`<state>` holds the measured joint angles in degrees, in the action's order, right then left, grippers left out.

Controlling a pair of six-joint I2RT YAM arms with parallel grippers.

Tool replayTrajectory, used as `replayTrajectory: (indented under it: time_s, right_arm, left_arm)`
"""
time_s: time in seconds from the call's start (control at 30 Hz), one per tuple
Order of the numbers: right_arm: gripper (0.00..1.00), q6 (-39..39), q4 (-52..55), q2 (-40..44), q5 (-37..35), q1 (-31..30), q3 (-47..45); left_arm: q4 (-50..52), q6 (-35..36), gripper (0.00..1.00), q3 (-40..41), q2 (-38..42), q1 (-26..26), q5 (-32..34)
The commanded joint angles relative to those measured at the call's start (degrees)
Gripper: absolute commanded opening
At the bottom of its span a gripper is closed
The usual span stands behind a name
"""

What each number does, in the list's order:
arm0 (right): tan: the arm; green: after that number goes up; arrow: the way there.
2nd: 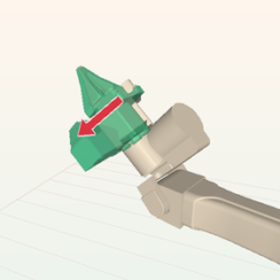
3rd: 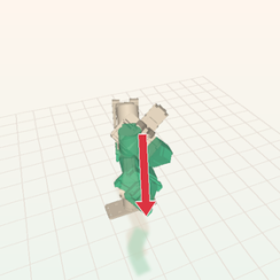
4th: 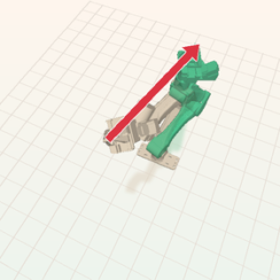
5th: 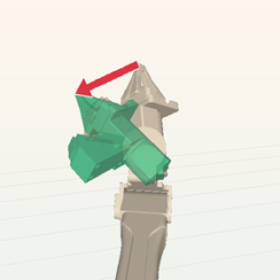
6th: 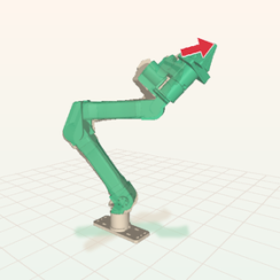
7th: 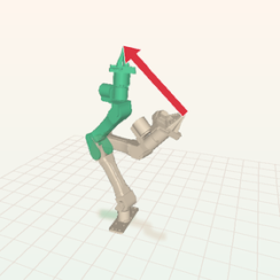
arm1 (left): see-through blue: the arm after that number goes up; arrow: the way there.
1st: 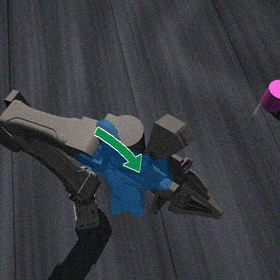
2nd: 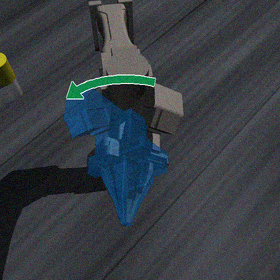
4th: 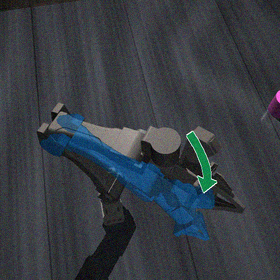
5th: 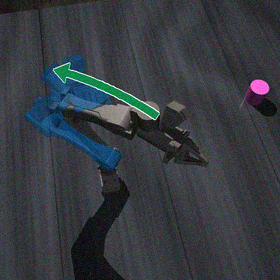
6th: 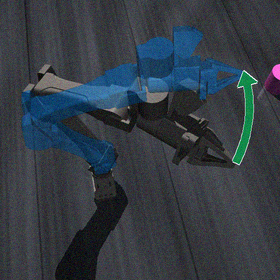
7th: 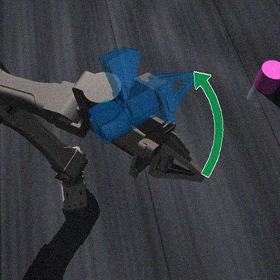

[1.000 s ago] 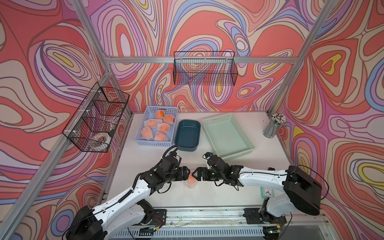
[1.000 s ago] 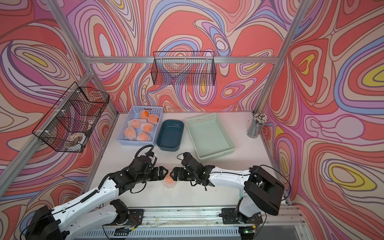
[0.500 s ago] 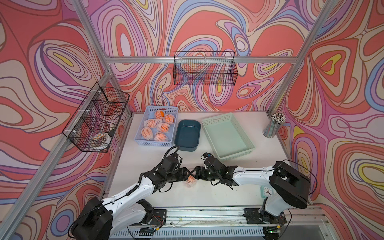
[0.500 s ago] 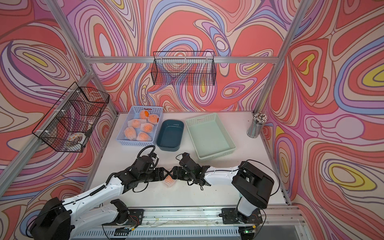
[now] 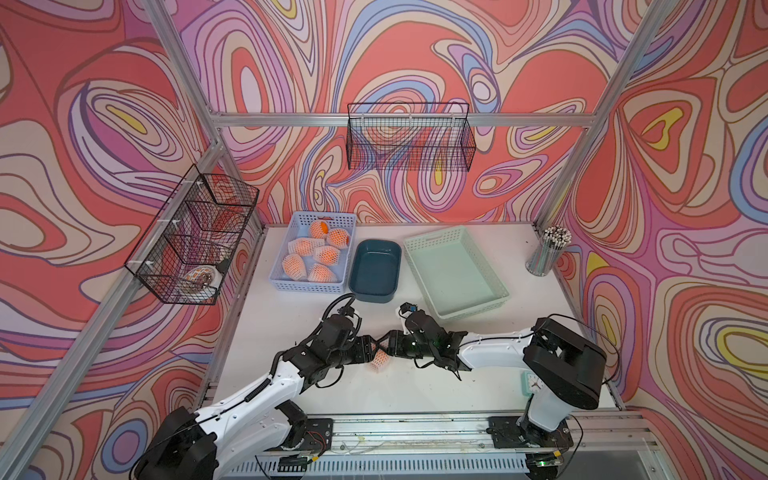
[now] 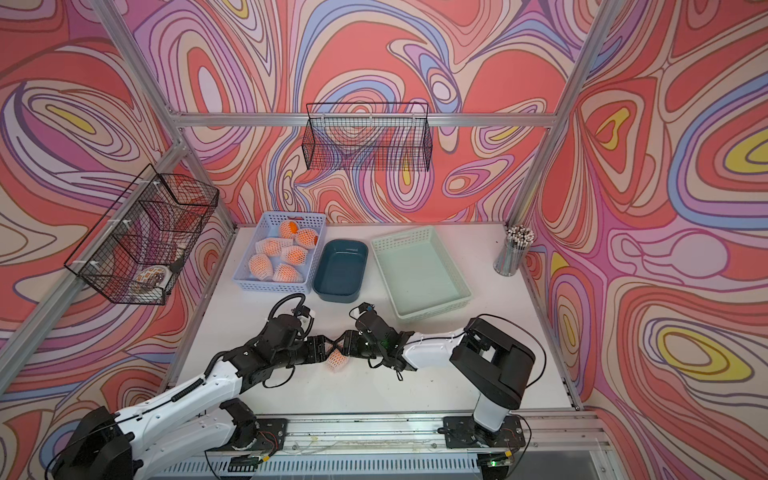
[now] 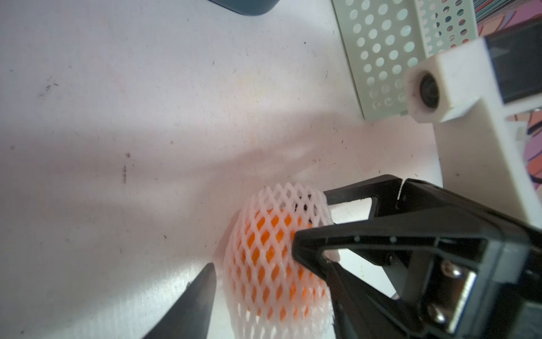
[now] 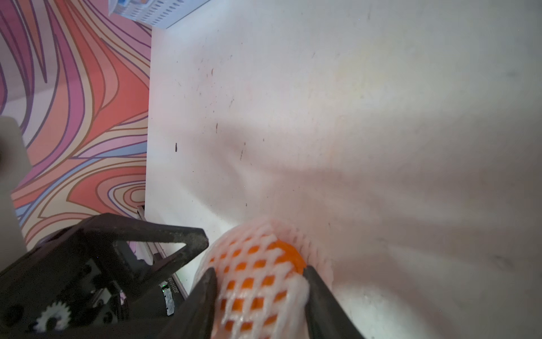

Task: Remove foam nets from oranges
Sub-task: Remove the foam net from the orange.

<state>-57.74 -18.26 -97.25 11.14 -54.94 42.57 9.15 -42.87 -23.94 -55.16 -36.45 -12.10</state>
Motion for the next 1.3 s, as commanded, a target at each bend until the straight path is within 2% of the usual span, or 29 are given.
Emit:
replayTrajectory:
  time_s: [0.0,0.2,0.37,0.5,0.73,0.93,1.27]
  right_arm:
    - [0.38,0.3,-0.2,-1.3,1.4,-0.5,0.5]
    - [0.14,1.6,-0.3,-1.1,3.1,-0.5,1.1]
    - [0.10,4.9,2.8,-0.3,2.5,-0.5,2.6]
    - [0.03,9.1,6.0,0.4,1.9,-0.5,4.8]
    - [0.00,19.6,11.9,3.7,-3.7,-1.5,7.7]
    - [0.00,26.9,11.1,6.1,-7.4,-2.4,6.7]
    - [0.00,34.6,-1.9,6.3,-9.2,-3.6,-1.2]
  left_arm:
    - [2.2,-1.4,0.62,0.5,1.8,-0.2,3.1]
    - [3.5,-1.4,0.62,0.6,4.8,-0.2,4.9]
    - [3.8,-1.7,0.63,0.8,7.0,-0.1,5.2]
    - [3.6,-2.2,0.64,1.3,7.3,-0.1,5.5]
    - [2.9,-3.5,0.67,0.7,6.4,-0.1,6.6]
    - [2.8,-3.7,0.68,0.0,6.9,0.3,8.0]
    - [-4.6,-3.9,0.68,1.6,3.0,0.5,5.5]
